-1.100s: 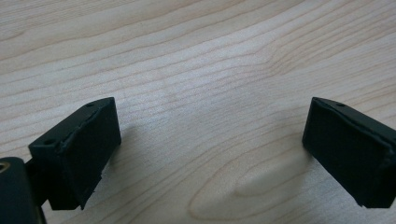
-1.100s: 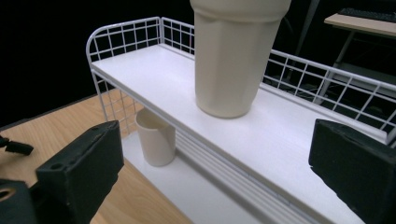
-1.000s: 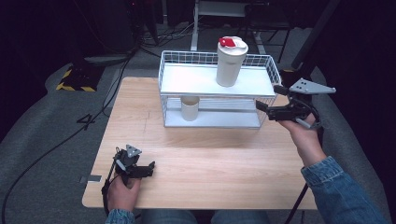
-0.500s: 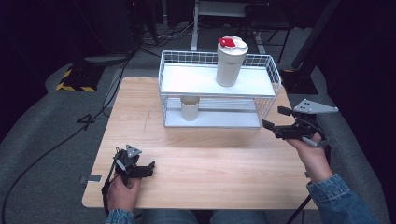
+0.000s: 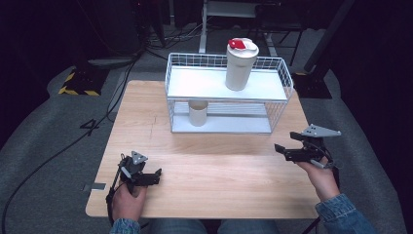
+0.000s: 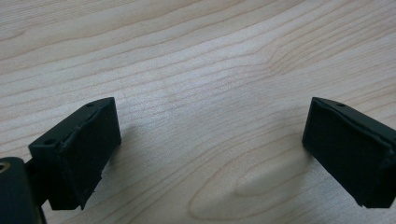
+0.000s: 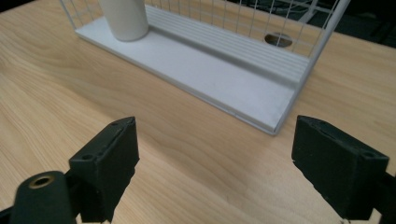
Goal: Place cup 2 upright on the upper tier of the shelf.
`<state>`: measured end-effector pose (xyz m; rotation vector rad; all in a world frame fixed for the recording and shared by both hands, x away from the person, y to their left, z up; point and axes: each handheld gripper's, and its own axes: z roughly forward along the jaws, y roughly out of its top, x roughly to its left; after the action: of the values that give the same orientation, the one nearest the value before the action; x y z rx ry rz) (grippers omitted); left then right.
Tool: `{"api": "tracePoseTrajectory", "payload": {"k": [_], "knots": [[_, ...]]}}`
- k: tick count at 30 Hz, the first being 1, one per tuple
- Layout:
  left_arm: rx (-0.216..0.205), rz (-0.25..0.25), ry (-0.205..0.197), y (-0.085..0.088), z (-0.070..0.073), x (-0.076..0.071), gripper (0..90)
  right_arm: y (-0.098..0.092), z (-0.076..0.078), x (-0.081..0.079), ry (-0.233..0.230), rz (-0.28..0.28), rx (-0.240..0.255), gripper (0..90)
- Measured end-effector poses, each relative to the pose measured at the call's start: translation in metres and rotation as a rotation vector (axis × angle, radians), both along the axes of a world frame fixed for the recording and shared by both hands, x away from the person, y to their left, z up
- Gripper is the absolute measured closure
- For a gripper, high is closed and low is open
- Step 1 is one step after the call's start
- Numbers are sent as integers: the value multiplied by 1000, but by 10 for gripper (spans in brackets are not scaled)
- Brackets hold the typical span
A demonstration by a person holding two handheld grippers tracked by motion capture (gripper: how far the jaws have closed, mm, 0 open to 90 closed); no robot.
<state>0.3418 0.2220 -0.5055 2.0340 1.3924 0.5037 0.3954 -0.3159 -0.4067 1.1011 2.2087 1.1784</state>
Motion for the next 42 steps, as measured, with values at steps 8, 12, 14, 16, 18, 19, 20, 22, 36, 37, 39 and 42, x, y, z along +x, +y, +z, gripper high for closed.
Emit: {"api": "tracePoseTrajectory", "payload": {"k": [8, 12, 14, 16, 18, 19, 20, 22, 36, 37, 39, 42], "knots": [[1, 1, 0, 0, 0, 0, 49, -8, -27, -5, 17, -19, -9, 153], [0, 0, 0, 0, 0, 0, 49, -9, -40, -9, 22, -27, -25, 153], [0, 0, 0, 0, 0, 0, 49, -10, -47, -10, 28, -33, -34, 153], [1, 1, 0, 0, 0, 0, 49, -10, -50, -11, 31, -35, -31, 153], [-1, 0, 0, 0, 0, 0, 49, -11, -55, -12, 33, -40, -33, 153], [0, 0, 0, 0, 0, 0, 49, -11, -59, -13, 32, -43, -35, 153], [0, 0, 0, 0, 0, 0, 49, -11, -61, -13, 33, -47, -38, 153], [0, 1, 1, 0, 0, 0, 49, -11, -66, -14, 31, -54, -39, 153], [0, 0, 0, 0, 0, 0, 49, -5, -95, -21, 39, -80, -63, 150], [0, 0, 0, 0, 0, 0, 49, -3, -95, -22, 33, -73, -82, 150], [-1, 0, 0, 0, 0, 0, 49, -1, -96, -22, 29, -67, -98, 150], [0, 0, 0, 0, 0, 0, 49, 2, -96, -23, 37, -59, -121, 150]]}}
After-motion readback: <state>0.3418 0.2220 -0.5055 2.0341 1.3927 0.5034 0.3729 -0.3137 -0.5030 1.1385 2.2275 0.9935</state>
